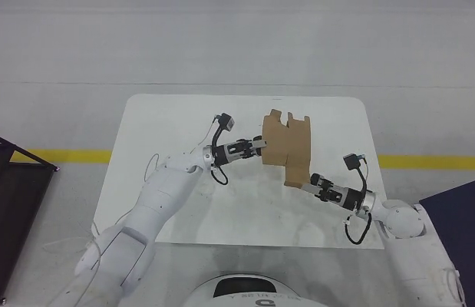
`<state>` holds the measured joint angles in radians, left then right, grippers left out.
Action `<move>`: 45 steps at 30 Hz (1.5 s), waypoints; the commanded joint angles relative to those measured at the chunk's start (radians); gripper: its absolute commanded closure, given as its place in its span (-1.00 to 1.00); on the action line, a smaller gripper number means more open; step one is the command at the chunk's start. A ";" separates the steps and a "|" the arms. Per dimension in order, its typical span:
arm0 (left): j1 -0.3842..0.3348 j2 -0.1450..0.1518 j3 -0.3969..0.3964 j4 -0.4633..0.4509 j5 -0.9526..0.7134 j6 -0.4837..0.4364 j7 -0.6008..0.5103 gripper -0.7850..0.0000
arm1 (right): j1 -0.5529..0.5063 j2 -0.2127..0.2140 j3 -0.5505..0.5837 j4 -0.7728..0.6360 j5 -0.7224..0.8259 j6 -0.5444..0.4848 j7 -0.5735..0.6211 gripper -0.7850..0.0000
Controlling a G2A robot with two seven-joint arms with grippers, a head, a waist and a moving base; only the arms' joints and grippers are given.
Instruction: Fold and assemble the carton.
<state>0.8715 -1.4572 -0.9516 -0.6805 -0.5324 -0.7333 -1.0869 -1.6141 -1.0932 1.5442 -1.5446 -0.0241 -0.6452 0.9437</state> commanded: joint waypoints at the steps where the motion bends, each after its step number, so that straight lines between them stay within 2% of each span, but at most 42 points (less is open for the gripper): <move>1: 0.004 0.007 0.003 -0.010 0.000 0.000 0.000 1.00 | 0.002 0.001 -0.006 -0.002 -0.005 -0.002 -0.006 0.90; 7: 0.008 0.025 0.018 -0.028 -0.011 -0.006 0.006 1.00 | 0.005 0.005 -0.028 -0.009 0.001 0.002 -0.016 1.00; 22: 0.001 0.049 0.068 -0.037 -0.049 -0.018 0.018 1.00 | 0.010 0.015 -0.056 -0.017 -0.026 0.008 -0.065 1.00; 24: -0.004 0.052 0.076 -0.034 -0.042 -0.019 0.019 1.00 | 0.010 0.017 -0.056 -0.019 -0.027 0.010 -0.071 0.87; 32: -0.025 0.056 0.110 -0.014 -0.024 -0.044 0.044 1.00 | 0.011 0.024 -0.052 -0.023 -0.018 0.013 -0.089 0.83; 36: -0.032 0.058 0.125 0.000 -0.027 -0.049 0.049 1.00 | 0.009 0.028 -0.048 -0.026 -0.011 0.015 -0.092 0.64; 43: -0.041 0.058 0.151 0.008 -0.036 -0.056 0.056 1.00 | 0.010 0.035 -0.044 -0.027 -0.001 0.017 -0.095 0.58; 45: -0.044 0.058 0.159 0.010 -0.035 -0.058 0.058 1.00 | 0.009 0.036 -0.042 -0.029 0.002 0.019 -0.099 0.49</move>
<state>0.8291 -1.3990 -0.7961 -0.6718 -0.5692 -0.7902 -1.0301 -1.6044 -1.0575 1.5015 -1.5728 -0.0233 -0.6272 0.8469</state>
